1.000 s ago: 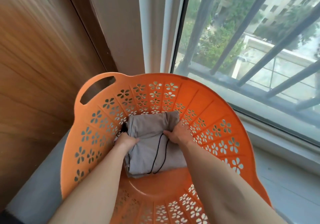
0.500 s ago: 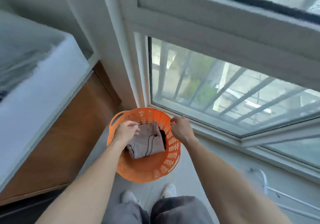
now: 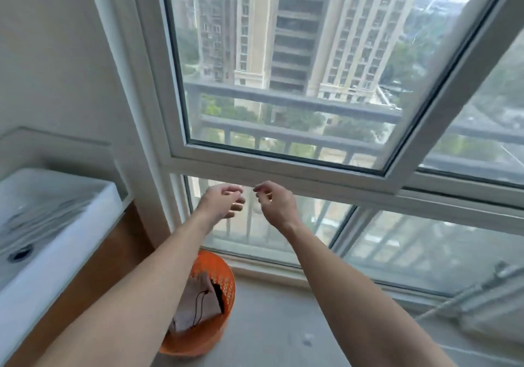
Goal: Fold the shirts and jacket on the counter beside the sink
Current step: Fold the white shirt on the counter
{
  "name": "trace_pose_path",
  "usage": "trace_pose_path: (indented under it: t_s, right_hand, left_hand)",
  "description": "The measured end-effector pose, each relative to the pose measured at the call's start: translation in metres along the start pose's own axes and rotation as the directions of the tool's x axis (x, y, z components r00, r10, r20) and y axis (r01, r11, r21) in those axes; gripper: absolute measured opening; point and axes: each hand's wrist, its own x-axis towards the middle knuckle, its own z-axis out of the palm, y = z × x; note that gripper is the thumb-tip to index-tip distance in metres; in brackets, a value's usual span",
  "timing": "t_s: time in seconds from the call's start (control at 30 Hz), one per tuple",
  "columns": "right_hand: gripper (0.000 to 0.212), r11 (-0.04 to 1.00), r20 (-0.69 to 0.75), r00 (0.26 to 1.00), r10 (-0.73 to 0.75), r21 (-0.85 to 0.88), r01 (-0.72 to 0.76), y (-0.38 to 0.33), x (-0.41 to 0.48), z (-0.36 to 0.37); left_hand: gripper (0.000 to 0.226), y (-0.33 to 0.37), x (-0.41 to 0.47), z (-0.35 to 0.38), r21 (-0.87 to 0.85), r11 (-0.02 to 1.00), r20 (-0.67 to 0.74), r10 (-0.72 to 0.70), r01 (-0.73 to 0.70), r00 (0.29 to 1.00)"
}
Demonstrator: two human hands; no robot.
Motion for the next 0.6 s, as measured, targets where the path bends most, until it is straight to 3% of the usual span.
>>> trace_pose_path:
  t_s: [0.3,0.6]
  right_hand:
    - [0.018,1.0,-0.227,0.973,-0.025,-0.023,0.02,0.004,-0.13,-0.223]
    - [0.02,0.996,-0.379,0.922,0.081,0.011,-0.083,0.105,-0.234,-0.424]
  left_hand:
    - [0.012,0.11,-0.142,0.168,-0.019,0.975,0.318,0.216,-0.221,0.923]
    - [0.015,0.164,-0.218,0.37,0.012,0.943,0.559,0.269,-0.332,0.784]
